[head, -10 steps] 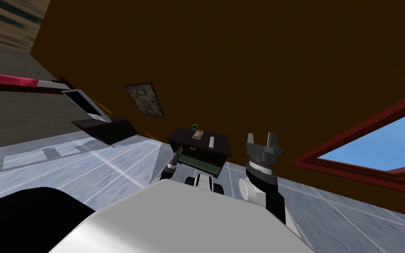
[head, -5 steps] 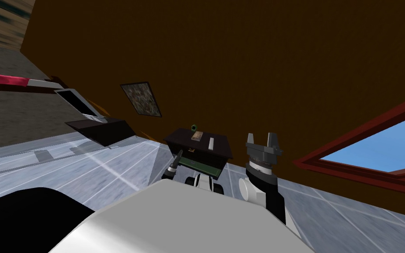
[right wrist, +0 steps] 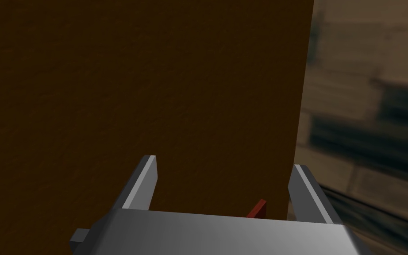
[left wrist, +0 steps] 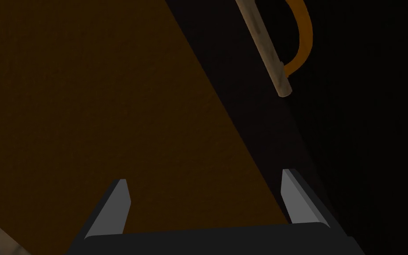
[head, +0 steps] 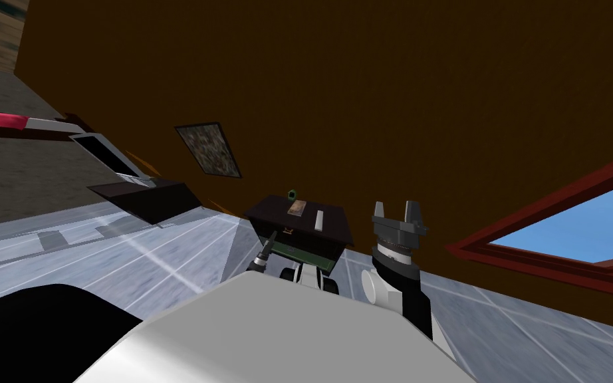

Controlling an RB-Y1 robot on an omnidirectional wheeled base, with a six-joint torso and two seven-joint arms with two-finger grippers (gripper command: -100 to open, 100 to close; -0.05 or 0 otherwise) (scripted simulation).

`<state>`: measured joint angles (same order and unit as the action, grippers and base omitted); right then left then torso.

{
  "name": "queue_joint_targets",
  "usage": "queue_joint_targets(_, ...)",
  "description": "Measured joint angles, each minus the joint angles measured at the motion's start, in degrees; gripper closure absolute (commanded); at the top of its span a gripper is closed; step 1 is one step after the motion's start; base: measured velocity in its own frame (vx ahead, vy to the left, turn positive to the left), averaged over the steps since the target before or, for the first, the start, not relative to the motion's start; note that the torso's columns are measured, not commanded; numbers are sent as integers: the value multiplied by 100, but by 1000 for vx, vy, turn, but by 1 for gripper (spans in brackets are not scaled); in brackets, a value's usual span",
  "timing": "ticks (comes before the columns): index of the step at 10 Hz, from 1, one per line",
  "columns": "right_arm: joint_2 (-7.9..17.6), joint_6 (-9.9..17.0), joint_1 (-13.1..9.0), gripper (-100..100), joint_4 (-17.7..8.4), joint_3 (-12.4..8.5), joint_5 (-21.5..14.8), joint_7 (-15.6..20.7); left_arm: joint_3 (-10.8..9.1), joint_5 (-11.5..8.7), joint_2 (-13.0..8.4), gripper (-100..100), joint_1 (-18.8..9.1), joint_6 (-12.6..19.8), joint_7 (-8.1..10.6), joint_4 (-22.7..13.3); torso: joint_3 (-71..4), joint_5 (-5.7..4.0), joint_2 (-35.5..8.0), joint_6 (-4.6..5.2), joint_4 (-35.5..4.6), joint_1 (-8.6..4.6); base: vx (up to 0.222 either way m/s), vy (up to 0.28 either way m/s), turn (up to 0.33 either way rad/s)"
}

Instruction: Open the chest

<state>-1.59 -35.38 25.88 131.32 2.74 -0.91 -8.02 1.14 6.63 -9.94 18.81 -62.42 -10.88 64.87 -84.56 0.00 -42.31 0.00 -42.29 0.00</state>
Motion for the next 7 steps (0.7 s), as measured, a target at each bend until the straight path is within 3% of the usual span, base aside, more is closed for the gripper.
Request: queue_joint_targets(7,0,0,0,0,0,0,0,0,29,58,169,-100,-163,-439,-168,-984,2,1,-2,0,-1,3,44,2,-13)
